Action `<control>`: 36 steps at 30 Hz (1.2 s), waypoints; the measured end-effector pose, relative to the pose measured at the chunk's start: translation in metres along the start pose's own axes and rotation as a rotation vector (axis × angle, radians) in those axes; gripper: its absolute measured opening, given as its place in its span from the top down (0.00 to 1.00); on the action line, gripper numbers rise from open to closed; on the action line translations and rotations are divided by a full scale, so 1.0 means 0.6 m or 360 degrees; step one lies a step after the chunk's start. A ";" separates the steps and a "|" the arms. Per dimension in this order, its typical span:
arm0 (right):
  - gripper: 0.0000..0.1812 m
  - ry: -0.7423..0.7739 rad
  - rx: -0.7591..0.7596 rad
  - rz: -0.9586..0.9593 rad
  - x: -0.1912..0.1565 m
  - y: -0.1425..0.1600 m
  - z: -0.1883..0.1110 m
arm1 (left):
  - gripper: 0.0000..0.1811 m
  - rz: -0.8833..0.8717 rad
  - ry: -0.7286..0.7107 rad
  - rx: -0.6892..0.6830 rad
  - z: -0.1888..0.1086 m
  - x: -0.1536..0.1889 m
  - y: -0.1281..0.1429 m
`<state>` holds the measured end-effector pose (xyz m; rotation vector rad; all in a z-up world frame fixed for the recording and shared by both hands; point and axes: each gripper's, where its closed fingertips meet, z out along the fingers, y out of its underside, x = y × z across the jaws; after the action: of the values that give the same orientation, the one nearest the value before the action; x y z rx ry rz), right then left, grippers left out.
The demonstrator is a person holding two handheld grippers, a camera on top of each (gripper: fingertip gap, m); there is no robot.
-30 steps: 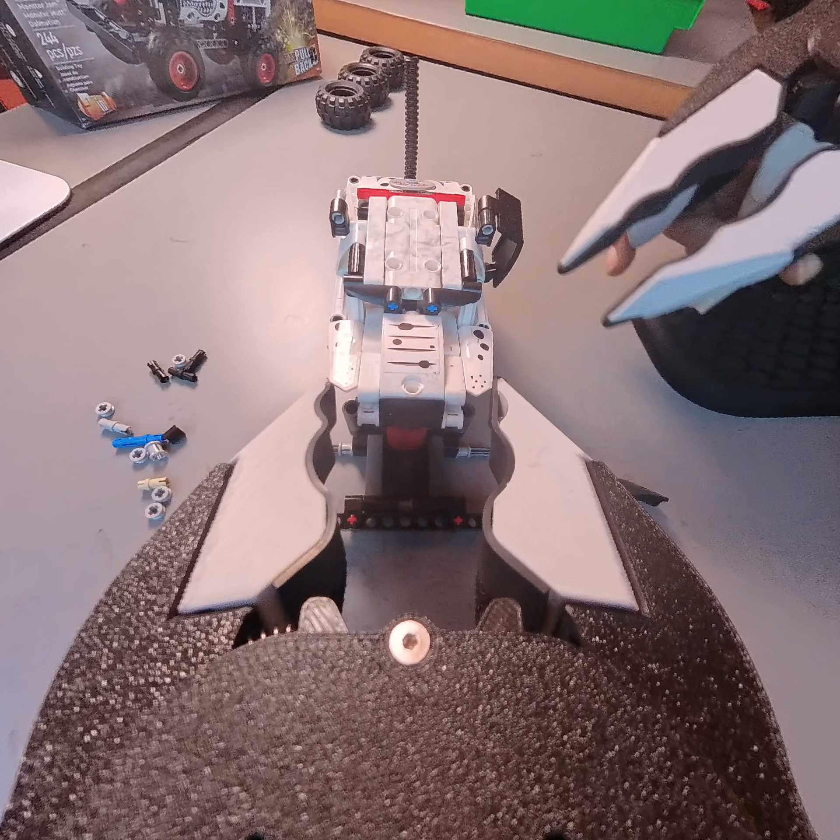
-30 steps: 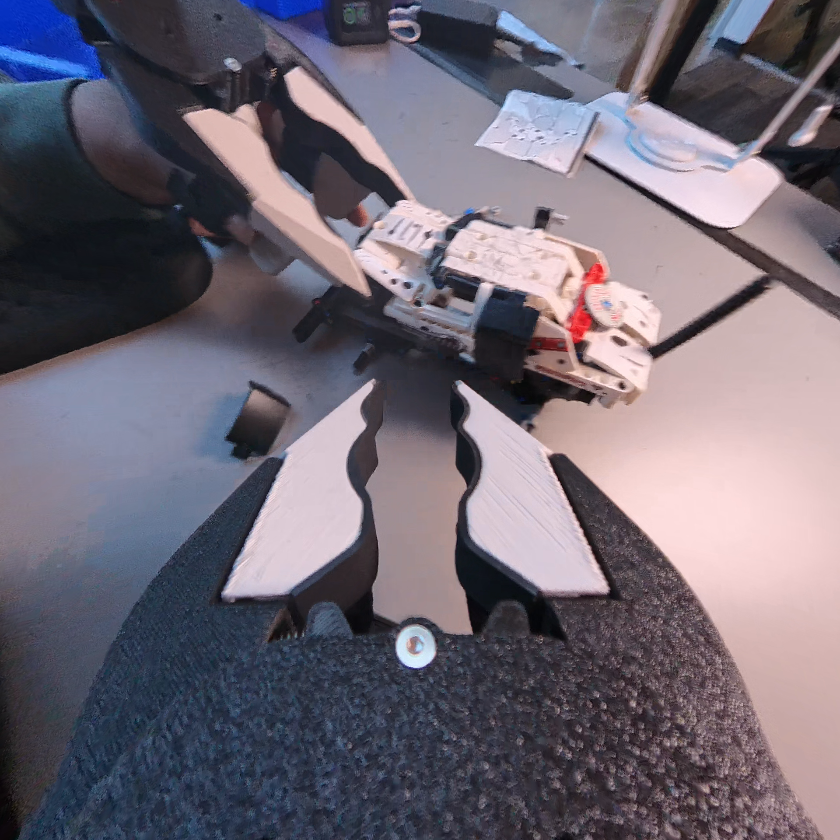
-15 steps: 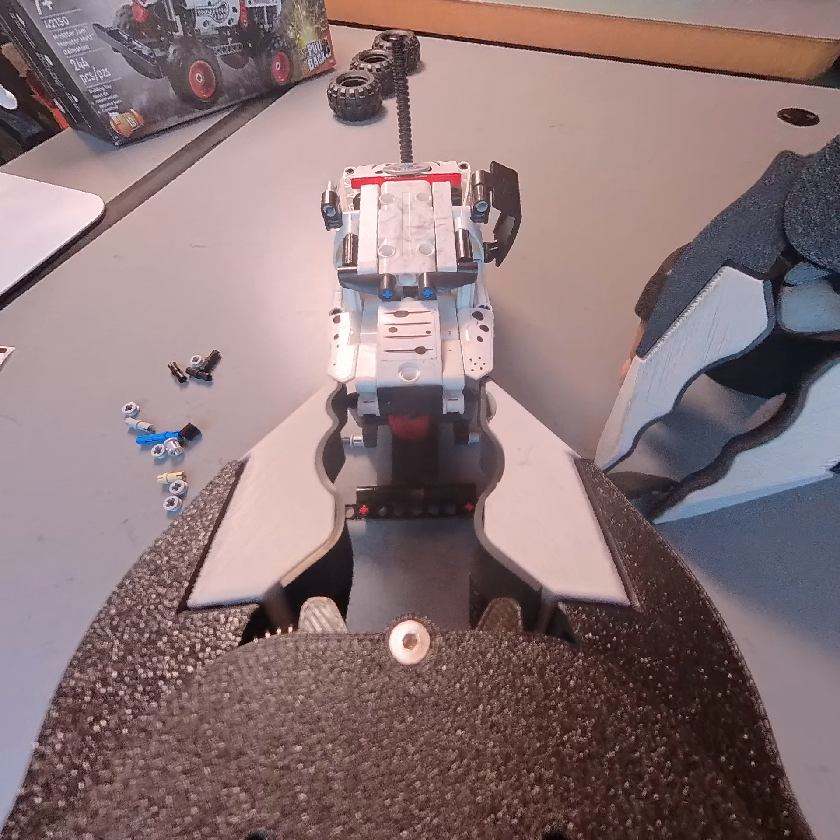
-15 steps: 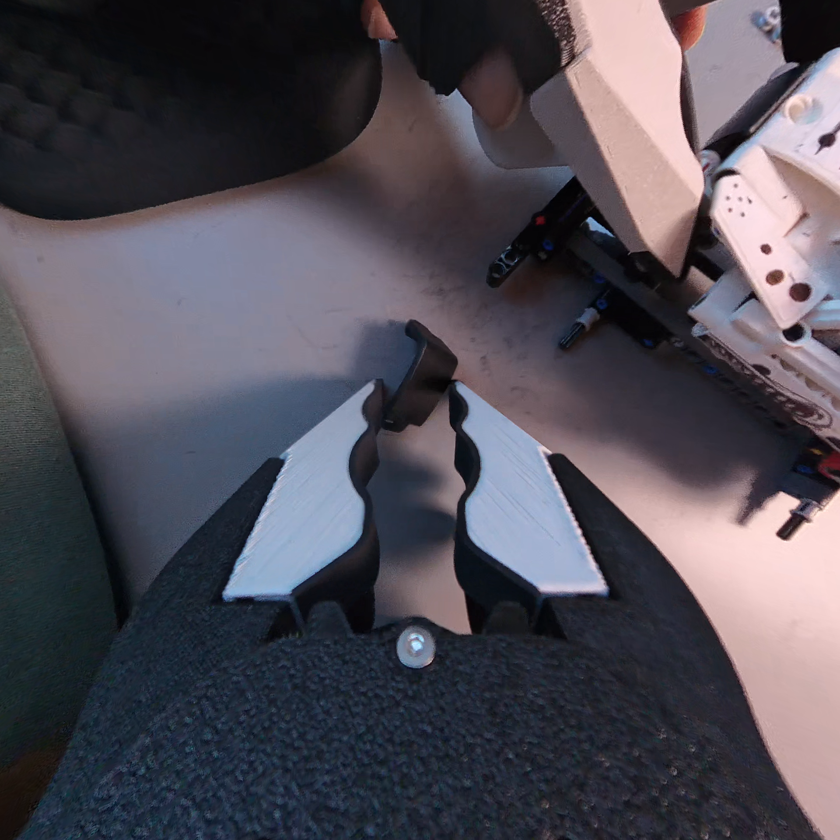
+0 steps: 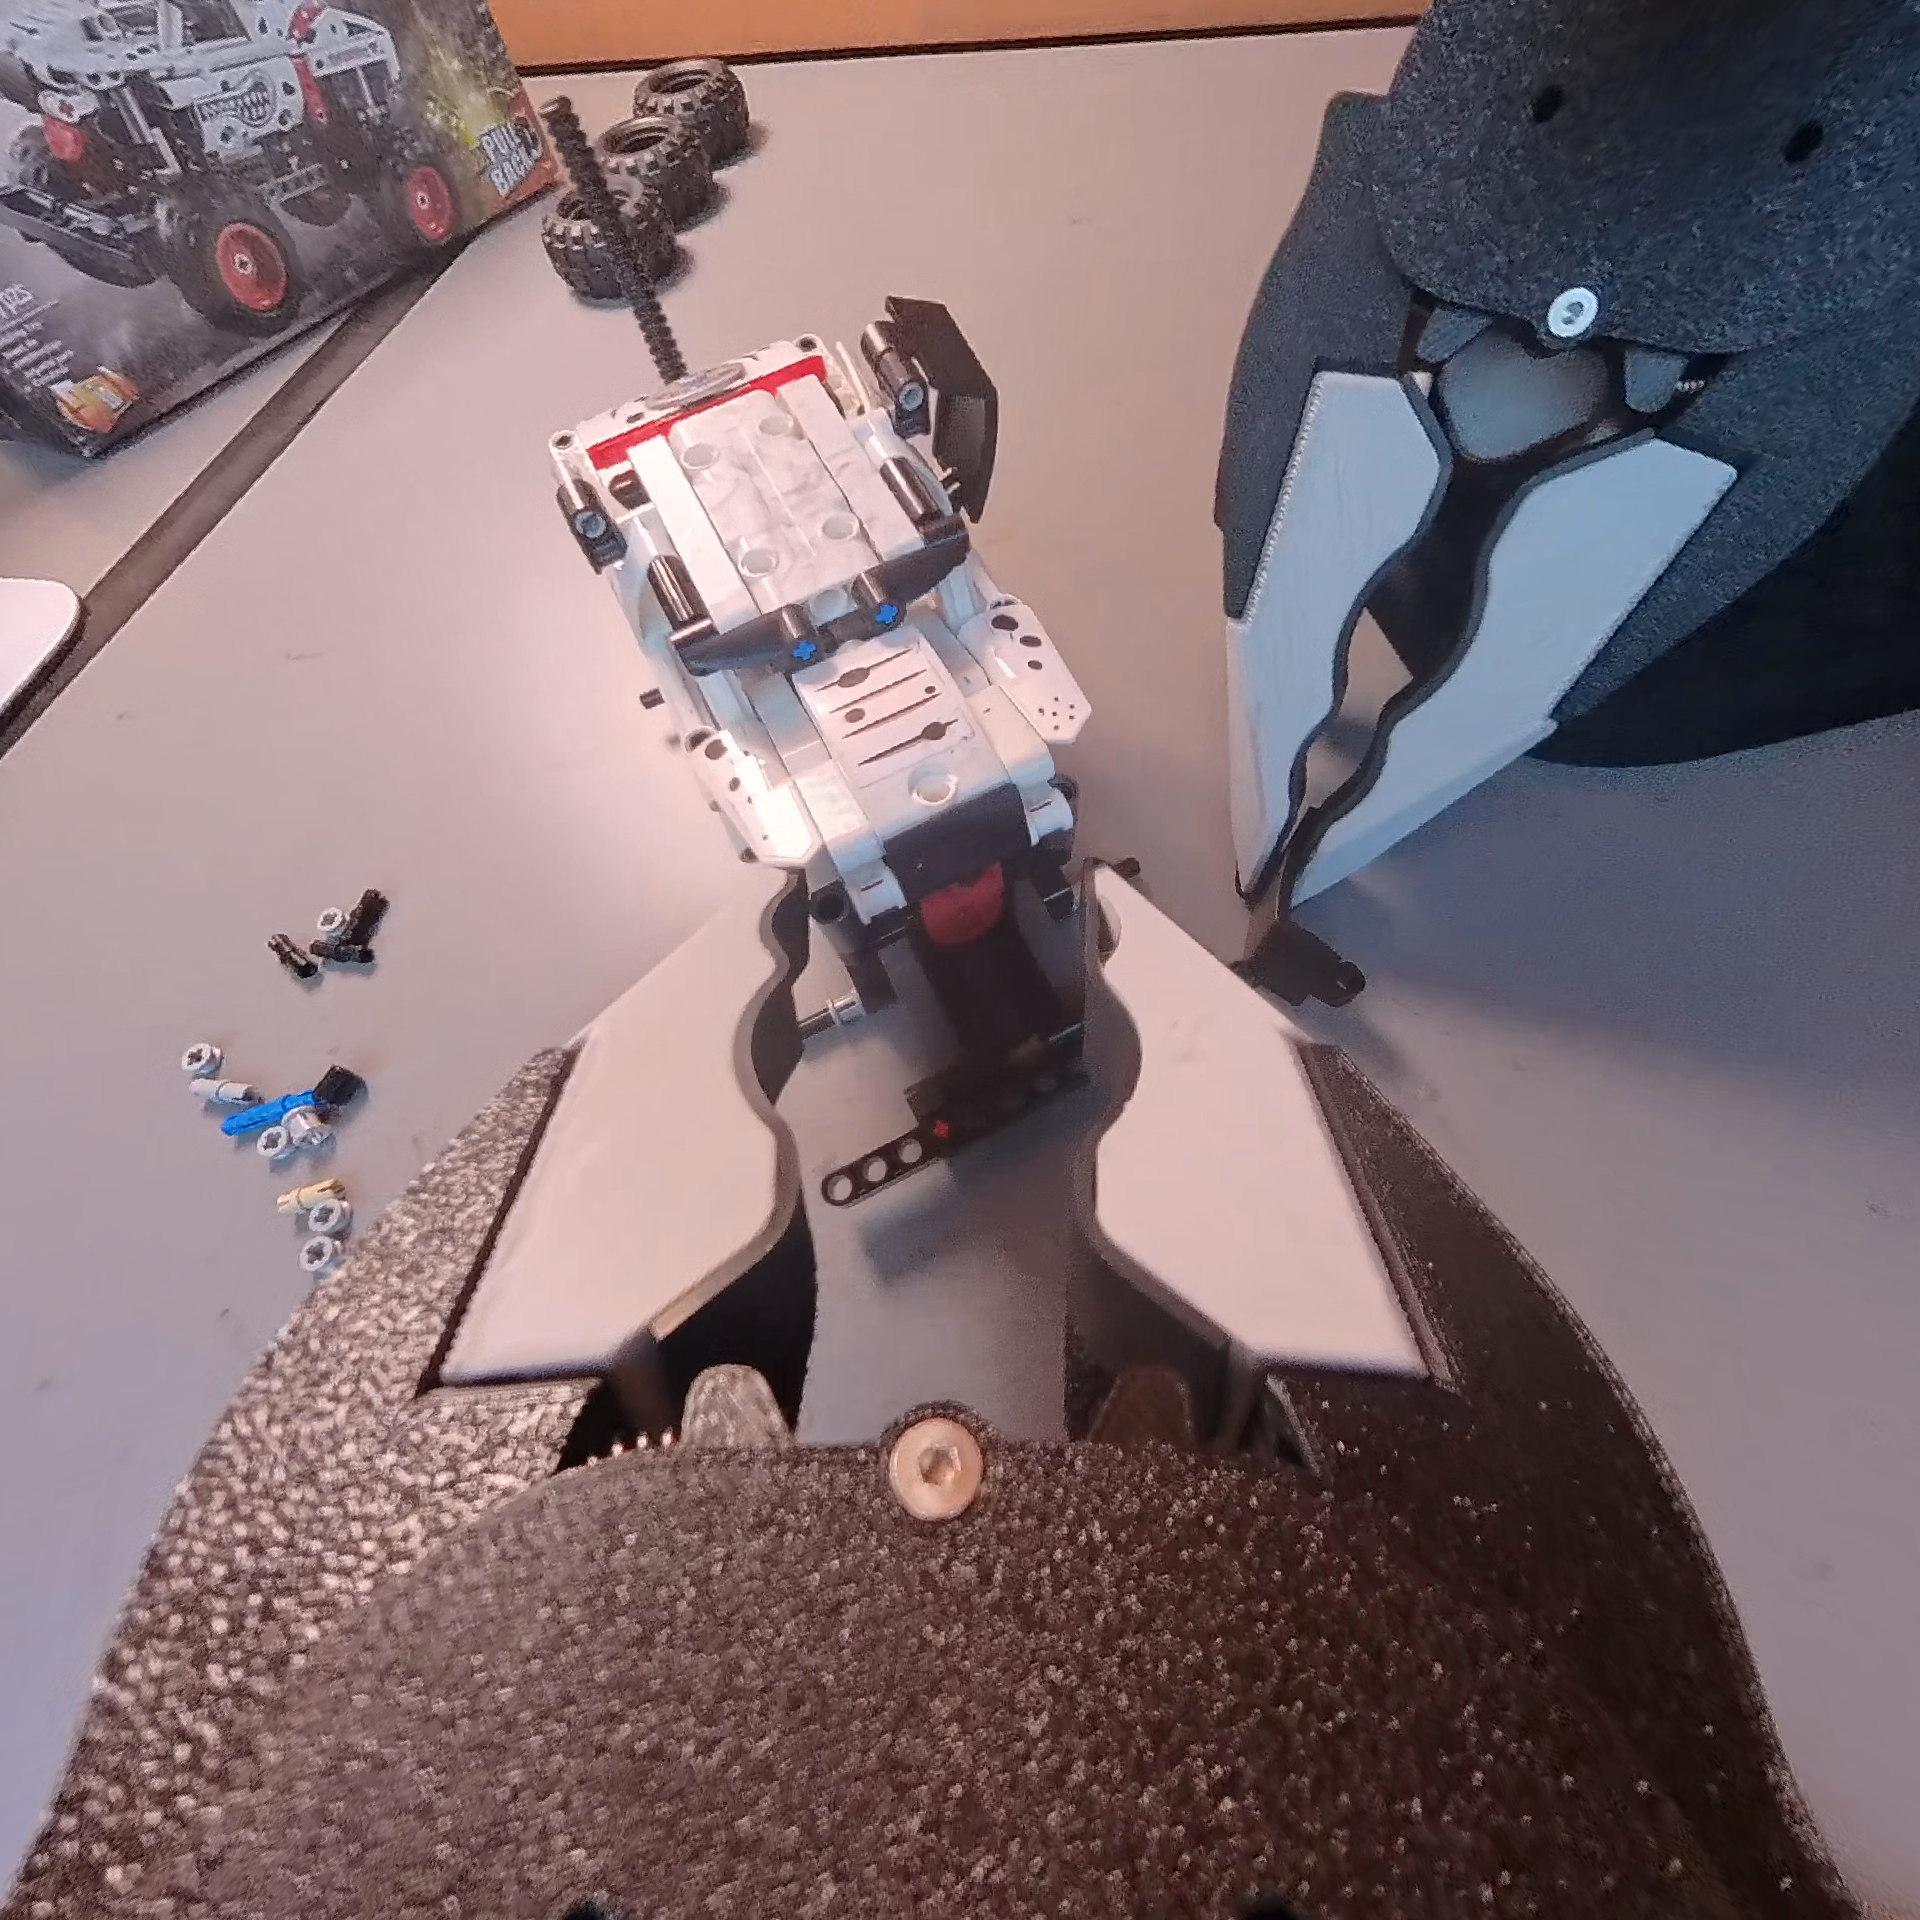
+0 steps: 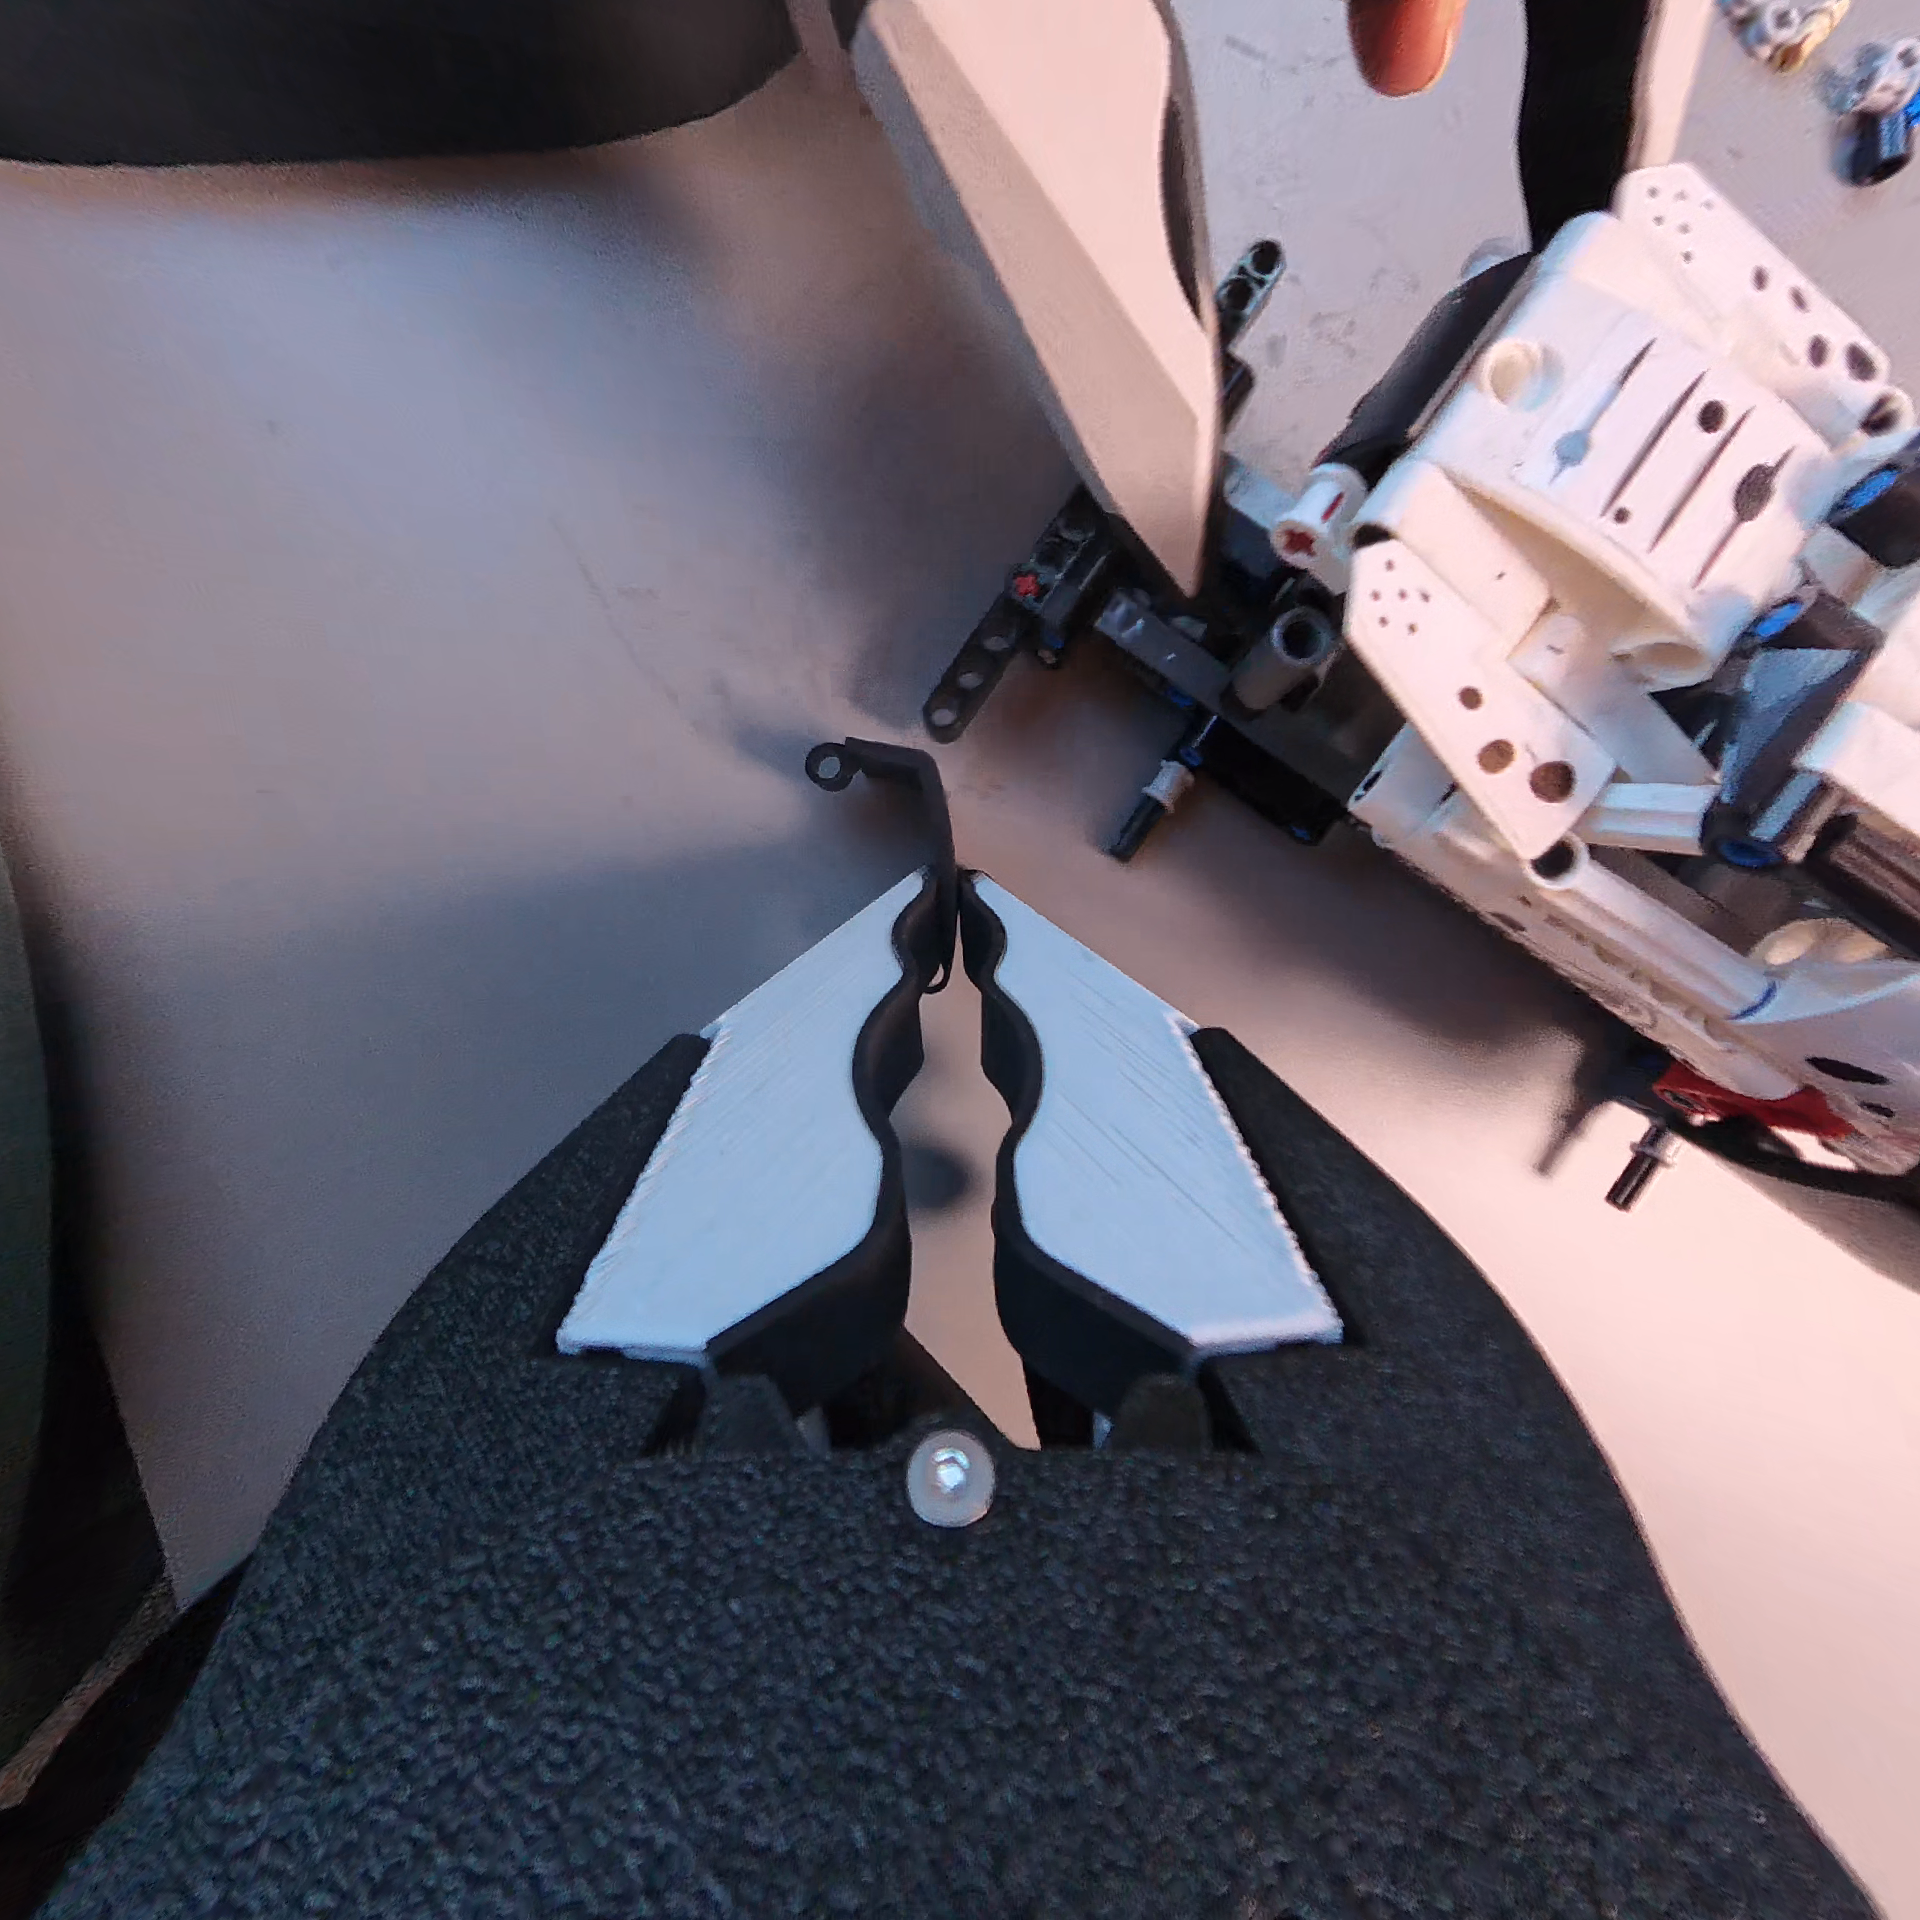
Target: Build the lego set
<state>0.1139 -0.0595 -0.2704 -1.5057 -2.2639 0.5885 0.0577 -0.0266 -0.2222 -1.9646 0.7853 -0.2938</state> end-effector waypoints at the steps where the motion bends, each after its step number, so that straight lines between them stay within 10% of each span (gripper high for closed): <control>1: 0.99 0.0009 0.0004 0.0001 0.003 0.002 -0.001 | 0.73 0.0017 0.0008 -0.0001 0.000 0.003 0.000; 24: 0.89 0.0311 0.0287 0.0240 0.077 0.041 -0.098 | 0.81 0.0163 0.0048 -0.0013 0.009 0.020 0.010; 36: 0.80 0.0786 0.0502 0.0355 0.217 0.073 -0.125 | 0.57 0.0124 -0.0204 0.0100 0.024 0.010 -0.050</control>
<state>0.1380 0.0873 -0.2211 -1.5441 -1.5699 0.5314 0.0816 -0.0103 -0.2044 -1.8692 0.7581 -0.1428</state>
